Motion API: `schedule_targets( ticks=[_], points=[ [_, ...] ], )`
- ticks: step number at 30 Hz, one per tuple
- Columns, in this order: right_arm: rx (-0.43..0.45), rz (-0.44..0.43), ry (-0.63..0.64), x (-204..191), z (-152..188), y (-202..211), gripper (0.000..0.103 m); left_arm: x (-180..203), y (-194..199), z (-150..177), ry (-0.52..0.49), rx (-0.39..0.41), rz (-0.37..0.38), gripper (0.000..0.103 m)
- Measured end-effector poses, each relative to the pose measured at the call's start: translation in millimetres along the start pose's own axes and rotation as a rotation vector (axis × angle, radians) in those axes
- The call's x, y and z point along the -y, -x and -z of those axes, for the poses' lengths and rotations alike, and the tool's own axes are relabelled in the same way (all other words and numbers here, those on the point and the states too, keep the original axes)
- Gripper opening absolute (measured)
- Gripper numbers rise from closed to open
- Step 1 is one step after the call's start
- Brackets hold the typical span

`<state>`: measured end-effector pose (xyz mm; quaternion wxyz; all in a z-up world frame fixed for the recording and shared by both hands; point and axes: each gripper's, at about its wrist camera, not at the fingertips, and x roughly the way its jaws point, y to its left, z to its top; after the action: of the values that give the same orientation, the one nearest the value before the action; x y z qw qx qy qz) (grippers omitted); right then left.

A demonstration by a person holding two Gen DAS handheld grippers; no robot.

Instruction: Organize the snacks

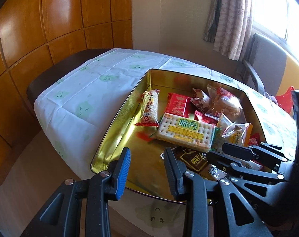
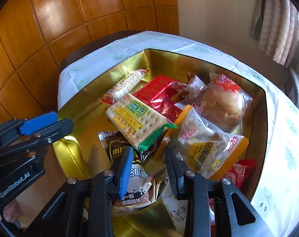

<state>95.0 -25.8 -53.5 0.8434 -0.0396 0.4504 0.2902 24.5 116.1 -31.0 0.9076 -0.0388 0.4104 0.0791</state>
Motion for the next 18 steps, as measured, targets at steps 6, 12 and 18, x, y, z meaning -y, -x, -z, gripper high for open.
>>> schedule_targets(
  ticks=[6,12,18],
  points=[
    [0.043,-0.004,-0.041,5,10,24,0.035,7,8,0,-0.019,0.022,0.004,0.035],
    [0.09,0.069,-0.063,8,25,49,0.039,14,17,1,-0.031,0.04,0.019,0.035],
    [0.148,0.158,-0.117,18,39,73,0.046,26,27,5,-0.05,0.069,0.044,0.035]
  ],
)
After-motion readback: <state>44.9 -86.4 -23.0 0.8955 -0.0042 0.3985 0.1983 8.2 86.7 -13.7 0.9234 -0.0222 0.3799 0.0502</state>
